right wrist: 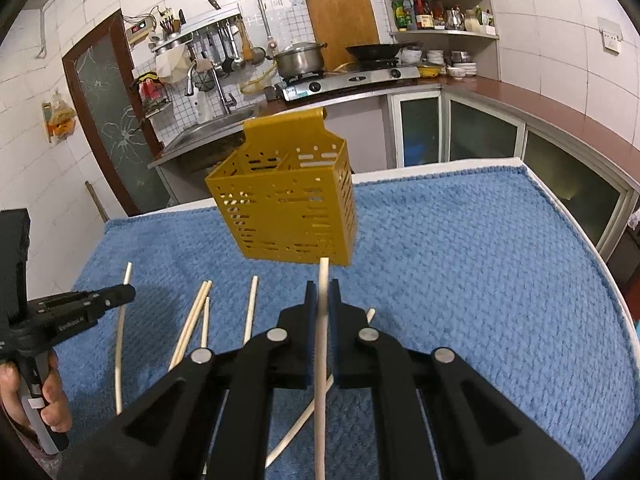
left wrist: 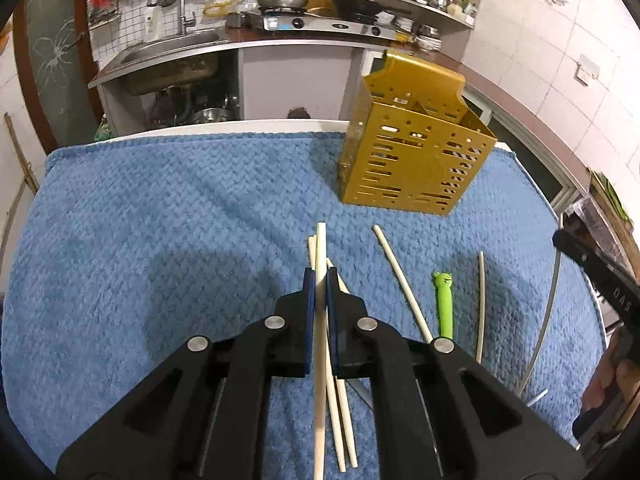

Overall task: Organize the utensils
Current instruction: 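Lift the left tool's chopstick over the yellow holder while the right tool carries its chopstick there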

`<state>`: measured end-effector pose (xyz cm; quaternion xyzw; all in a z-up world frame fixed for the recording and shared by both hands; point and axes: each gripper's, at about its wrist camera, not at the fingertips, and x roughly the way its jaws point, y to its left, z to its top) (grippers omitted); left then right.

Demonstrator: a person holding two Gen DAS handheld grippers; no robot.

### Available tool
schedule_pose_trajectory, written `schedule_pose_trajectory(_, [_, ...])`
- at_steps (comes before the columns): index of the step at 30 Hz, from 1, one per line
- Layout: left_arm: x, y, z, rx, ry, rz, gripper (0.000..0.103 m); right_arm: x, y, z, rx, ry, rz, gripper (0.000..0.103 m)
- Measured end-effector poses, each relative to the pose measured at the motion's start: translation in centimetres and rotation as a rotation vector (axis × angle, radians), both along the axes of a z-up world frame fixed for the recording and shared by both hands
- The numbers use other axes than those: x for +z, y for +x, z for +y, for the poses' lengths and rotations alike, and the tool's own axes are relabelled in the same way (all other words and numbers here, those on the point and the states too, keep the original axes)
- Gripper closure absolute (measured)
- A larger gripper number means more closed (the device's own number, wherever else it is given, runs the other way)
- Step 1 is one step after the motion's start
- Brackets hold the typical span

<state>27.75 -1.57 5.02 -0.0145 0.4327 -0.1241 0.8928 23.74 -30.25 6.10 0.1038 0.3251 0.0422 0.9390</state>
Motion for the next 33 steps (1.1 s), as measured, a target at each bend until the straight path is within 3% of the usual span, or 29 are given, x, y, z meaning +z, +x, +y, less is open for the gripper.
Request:
schedule_pose_trajectory(4, [0.9, -0.3, -0.6, -0.021, -0.018, -0.041, 0.099, 1.7, -0.5, 0.0, -0.011, -0.003, -0.069, 0.097])
schedule_pose_trajectory(13, [7.3, 0.9, -1.4, -0.038, -0.114, -0.296, 0.099, 7.6, 0.1, -0.1, -0.044, -0.024, -0.255, 0.097])
schedule_pose_trajectory(18, [10.1, 2.5, -2.2, -0.025, -0.137, -0.392, 0.099, 10.2, 1.3, 0.3, -0.048, -0.034, -0.318, 0.097])
schedule_pose_trajectory(33, [15.8, 7.7, -5.3, 0.000, -0.175, -0.539, 0.099, 14.7, 4.5, 0.4, -0.056, -0.040, -0.416, 0.097])
